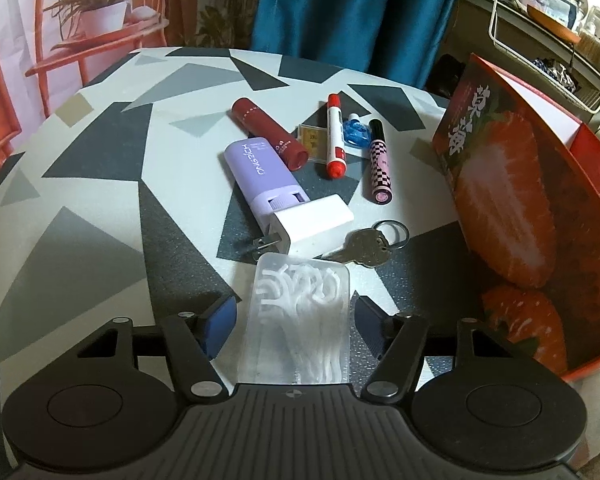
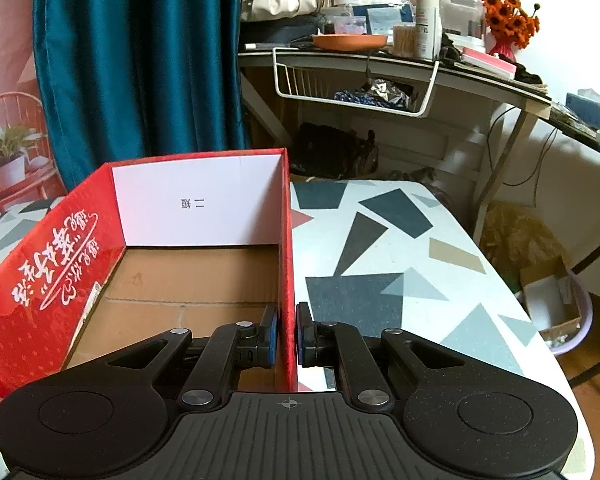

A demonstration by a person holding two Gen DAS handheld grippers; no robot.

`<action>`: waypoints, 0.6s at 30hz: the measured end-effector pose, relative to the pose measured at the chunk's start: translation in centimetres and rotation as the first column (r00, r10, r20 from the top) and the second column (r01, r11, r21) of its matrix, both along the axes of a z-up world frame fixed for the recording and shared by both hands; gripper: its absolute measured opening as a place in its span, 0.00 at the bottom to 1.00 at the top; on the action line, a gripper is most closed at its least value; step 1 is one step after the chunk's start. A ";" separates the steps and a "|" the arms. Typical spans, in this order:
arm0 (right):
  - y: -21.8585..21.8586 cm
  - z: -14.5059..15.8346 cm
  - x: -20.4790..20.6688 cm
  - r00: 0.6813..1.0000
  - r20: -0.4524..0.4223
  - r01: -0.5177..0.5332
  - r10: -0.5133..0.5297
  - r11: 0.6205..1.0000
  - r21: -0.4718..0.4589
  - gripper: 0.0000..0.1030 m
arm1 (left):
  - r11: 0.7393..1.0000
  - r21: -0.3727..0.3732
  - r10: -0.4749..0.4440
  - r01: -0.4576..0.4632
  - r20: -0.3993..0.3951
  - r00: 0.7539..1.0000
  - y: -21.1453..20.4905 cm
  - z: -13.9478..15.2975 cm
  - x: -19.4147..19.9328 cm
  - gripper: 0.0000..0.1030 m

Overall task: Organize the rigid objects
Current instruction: 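Lift the clear floss-pick box off the table with the left gripper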

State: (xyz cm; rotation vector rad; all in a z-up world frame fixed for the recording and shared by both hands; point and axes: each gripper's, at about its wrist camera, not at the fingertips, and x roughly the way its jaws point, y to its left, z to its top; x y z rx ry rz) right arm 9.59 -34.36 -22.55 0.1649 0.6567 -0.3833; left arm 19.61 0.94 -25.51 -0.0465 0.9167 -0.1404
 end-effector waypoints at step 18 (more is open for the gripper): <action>-0.5 -1.1 0.5 0.999 -0.038 0.009 -0.008 0.999 0.039 0.09 | 1.000 0.021 -0.023 0.022 0.034 0.999 0.0 -0.4 0.1 0.63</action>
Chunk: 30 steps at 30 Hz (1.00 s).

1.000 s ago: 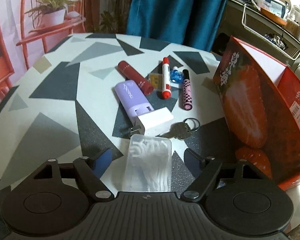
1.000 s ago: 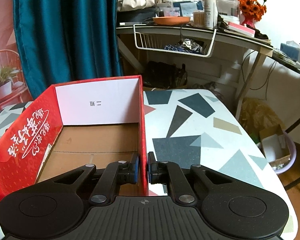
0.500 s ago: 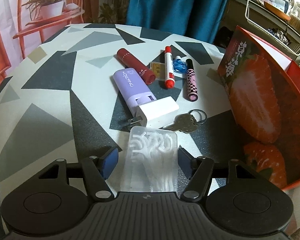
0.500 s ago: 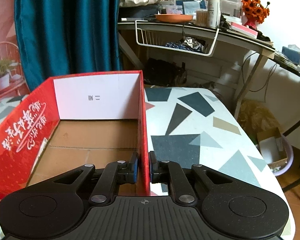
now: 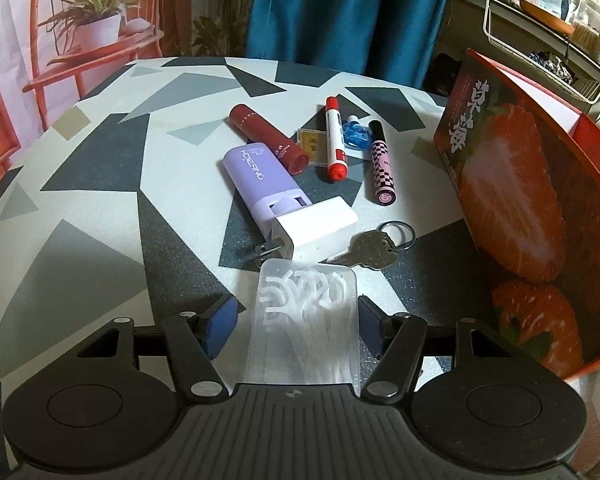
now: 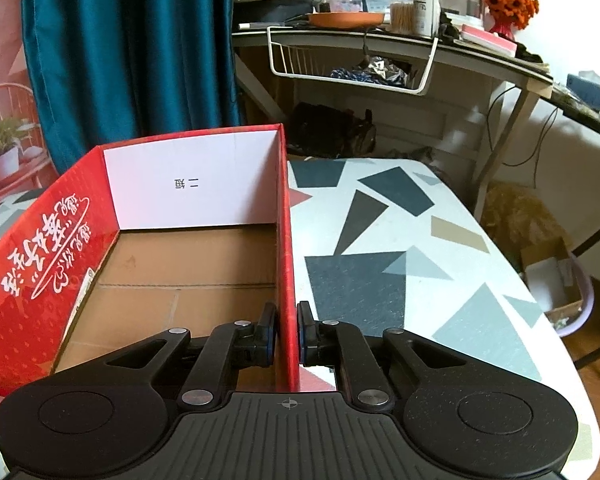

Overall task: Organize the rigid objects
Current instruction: 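Lift the clear floss-pick box off the table with the left gripper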

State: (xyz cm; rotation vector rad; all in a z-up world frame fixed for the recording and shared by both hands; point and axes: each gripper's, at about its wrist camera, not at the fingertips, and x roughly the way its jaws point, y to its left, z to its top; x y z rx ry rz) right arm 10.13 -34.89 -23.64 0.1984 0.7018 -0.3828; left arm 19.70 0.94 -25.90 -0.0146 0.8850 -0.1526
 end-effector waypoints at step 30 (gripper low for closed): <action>0.4 0.0 -0.1 1.000 0.015 -0.001 0.001 1.000 -0.007 0.09 | 0.999 -0.005 -0.037 0.038 0.052 0.998 0.5 1.5 1.0 0.56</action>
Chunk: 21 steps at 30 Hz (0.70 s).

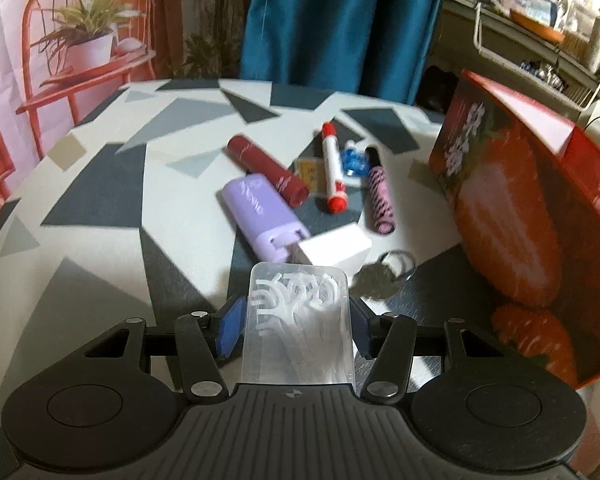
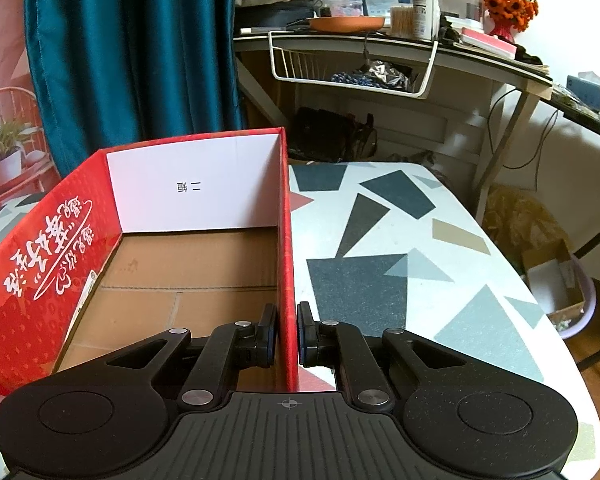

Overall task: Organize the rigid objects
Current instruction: 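Lift the clear floss-pick box off the table with the left gripper, then carry the floss-pick box into the red cardboard box and open the left gripper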

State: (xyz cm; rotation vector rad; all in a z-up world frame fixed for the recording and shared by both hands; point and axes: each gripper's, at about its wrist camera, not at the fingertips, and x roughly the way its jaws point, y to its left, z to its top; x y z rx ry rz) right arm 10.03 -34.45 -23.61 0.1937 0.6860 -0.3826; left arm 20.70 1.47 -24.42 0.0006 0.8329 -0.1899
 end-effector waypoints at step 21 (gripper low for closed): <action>0.0 -0.1 -0.1 1.000 0.007 0.007 -0.007 1.000 0.011 0.09 | 0.977 -0.020 -0.205 0.212 0.170 0.964 -5.5 7.1 2.8 0.56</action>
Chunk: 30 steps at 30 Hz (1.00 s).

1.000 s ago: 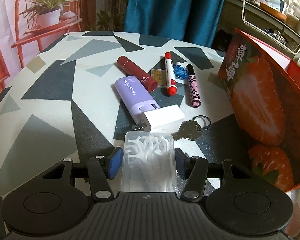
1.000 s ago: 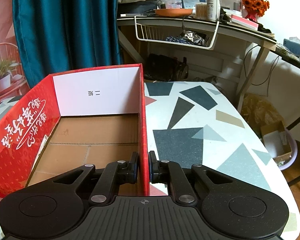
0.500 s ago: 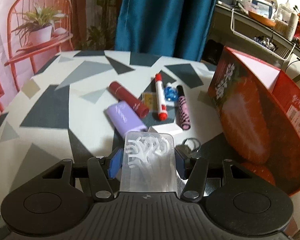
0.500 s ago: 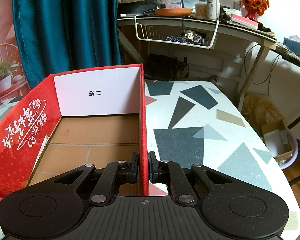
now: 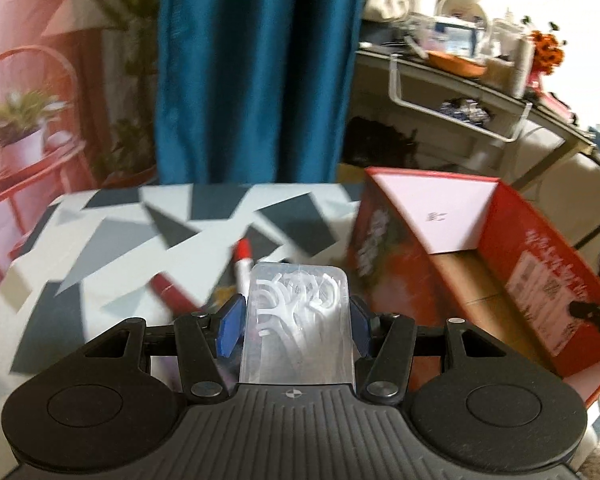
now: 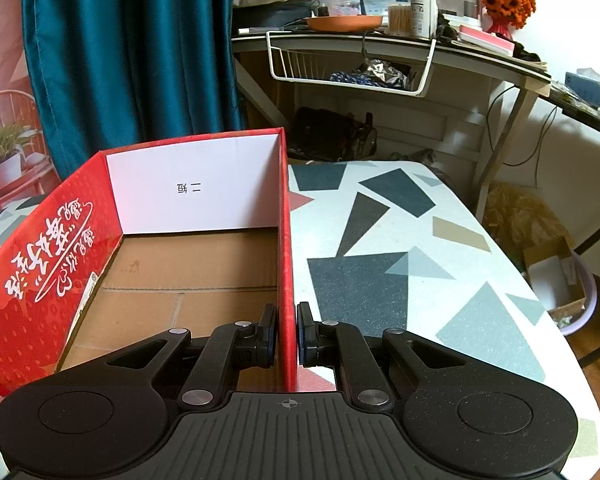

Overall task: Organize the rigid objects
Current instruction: 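Carry the floss-pick box into the red cardboard box and open the left gripper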

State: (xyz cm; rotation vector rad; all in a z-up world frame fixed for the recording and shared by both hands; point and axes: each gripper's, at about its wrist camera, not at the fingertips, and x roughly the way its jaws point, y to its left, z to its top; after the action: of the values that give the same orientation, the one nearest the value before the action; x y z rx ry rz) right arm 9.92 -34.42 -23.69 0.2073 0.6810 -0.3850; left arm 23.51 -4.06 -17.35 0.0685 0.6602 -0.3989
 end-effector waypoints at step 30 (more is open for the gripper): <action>-0.2 0.1 0.0 1.000 -0.004 -0.010 0.010 1.000 -0.002 0.09 | 0.871 0.231 -0.462 0.434 0.084 0.883 -14.1 -2.1 1.8 0.56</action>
State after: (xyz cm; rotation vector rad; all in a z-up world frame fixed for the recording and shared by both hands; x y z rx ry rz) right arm 9.92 -34.59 -23.61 0.2011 0.6855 -0.3771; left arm 25.29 -18.17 -19.42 0.4521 0.5438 -0.7686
